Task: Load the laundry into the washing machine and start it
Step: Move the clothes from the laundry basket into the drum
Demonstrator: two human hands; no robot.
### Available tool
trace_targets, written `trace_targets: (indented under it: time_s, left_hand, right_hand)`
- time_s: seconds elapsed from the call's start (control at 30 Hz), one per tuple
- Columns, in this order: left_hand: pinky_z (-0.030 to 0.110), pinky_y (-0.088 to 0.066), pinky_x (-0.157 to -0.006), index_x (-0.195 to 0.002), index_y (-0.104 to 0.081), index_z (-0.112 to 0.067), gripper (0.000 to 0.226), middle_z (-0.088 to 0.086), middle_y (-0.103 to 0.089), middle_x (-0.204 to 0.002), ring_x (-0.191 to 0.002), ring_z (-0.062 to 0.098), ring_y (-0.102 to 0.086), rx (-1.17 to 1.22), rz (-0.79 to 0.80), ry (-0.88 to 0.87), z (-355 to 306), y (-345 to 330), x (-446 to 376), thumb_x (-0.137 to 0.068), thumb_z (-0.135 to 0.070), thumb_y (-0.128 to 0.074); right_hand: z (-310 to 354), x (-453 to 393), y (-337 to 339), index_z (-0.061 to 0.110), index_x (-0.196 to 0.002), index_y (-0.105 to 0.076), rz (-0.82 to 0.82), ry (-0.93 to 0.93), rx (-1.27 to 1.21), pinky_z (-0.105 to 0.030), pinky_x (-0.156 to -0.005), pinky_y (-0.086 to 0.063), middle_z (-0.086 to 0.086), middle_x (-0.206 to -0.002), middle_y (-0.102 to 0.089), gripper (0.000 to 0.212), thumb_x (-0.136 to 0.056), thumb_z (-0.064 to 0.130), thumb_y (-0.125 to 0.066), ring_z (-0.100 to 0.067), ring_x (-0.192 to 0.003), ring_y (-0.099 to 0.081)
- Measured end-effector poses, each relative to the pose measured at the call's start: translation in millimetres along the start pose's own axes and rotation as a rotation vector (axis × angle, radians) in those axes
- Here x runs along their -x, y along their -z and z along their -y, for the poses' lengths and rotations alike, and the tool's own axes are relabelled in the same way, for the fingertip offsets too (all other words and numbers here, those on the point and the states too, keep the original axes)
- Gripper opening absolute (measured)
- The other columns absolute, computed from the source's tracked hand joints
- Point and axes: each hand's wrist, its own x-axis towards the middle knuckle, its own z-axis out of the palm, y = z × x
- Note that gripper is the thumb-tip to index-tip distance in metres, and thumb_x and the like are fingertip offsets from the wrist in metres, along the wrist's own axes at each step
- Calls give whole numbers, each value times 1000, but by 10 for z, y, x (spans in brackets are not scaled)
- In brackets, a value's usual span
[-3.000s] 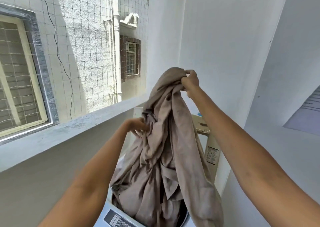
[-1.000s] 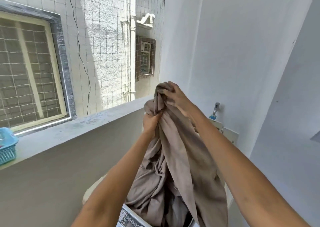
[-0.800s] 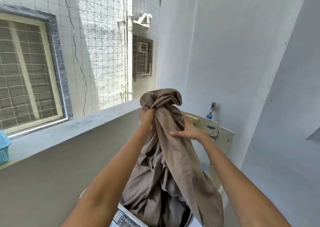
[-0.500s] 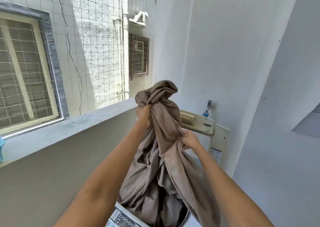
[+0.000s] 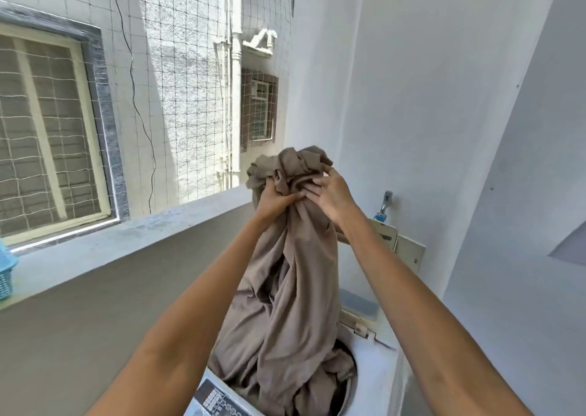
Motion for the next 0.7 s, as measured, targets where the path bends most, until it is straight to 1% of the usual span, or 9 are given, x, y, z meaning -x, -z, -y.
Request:
trace_targets:
  time_s: [0.1,0.17,0.3,0.37,0.4,0.47,0.53,0.63,0.7]
  left_hand:
    - [31,-47,-94,-124,-51,-8,49,3,-62,-111,-109,21,-58,100,-237,79,192,-82,54,-80,-12,-72]
    - [32,-48,-91,-117,-56,-7,37,5,-64,-104,-109,25,-59,235,-292,152,242,-109,80,-82,-11,-69]
    - [31,-51,-91,-113,-60,-8,31,7,-66,-102,-103,23,-62,488,-284,198,277,-185,189,-83,-9,-69]
    - [29,-53,-87,-116,-61,-7,36,8,-68,-106,-102,22,-64,551,-251,217,311,-259,222,-82,-12,-71]
    - [28,-53,-86,-117,-61,-7,38,9,-68,-109,-103,23,-64,569,-233,220,294,-308,227,-81,-14,-72]
    - [30,-54,-87,-119,-61,-8,39,11,-67,-113,-105,24,-63,627,-206,229,170,-403,209,-82,-16,-71]
    - [36,-53,-91,-118,-61,-9,35,13,-66,-113,-104,25,-63,735,-185,236,21,-475,147,-85,-17,-69]
    - [45,-50,-96,-114,-63,-7,34,16,-67,-108,-106,32,-63,808,-171,234,-127,-527,48,-84,-19,-70]
    - [44,-50,-96,-106,-65,-10,25,15,-67,-105,-105,32,-63,770,-170,212,-143,-527,47,-83,-17,-72]
  right_hand:
    - [-212,18,222,20,-111,-47,-151,123,553,-43,-88,-53,-11,-98,-66,27,-88,7,-51,-29,-93,-66]
    - [-422,86,457,23,-120,-43,-216,164,843,-40,-88,-50,-4,-103,-65,38,-87,28,-61,-25,-98,-63]
    - [-1019,269,967,16,-145,-22,-161,-108,1008,-45,-106,-39,-13,-145,-41,91,-77,59,-65,-29,-131,-43]
    - [-1268,431,1198,14,-148,-11,-202,-255,1089,-44,-106,-38,-18,-147,-35,99,-78,58,-64,-35,-133,-40]
    - [-1420,455,1318,12,-149,-8,-232,-330,1099,-42,-104,-37,-20,-146,-36,97,-81,52,-65,-36,-131,-41]
    - [-1581,545,1435,8,-149,-7,-134,-385,1033,-38,-104,-36,-19,-144,-38,91,-86,36,-66,-35,-130,-41]
    - [-1759,556,1517,7,-146,-19,-47,-247,909,-39,-107,-36,-15,-138,-42,87,-83,33,-72,-27,-125,-44]
    - [-1814,522,1324,14,-122,-54,-160,-334,511,-38,-93,-44,-7,-110,-60,32,-98,34,-48,-20,-102,-54]
    - [-1674,512,1222,4,-105,-63,-212,-369,374,-35,-79,-45,-9,-98,-60,27,-101,19,-41,-21,-91,-54]
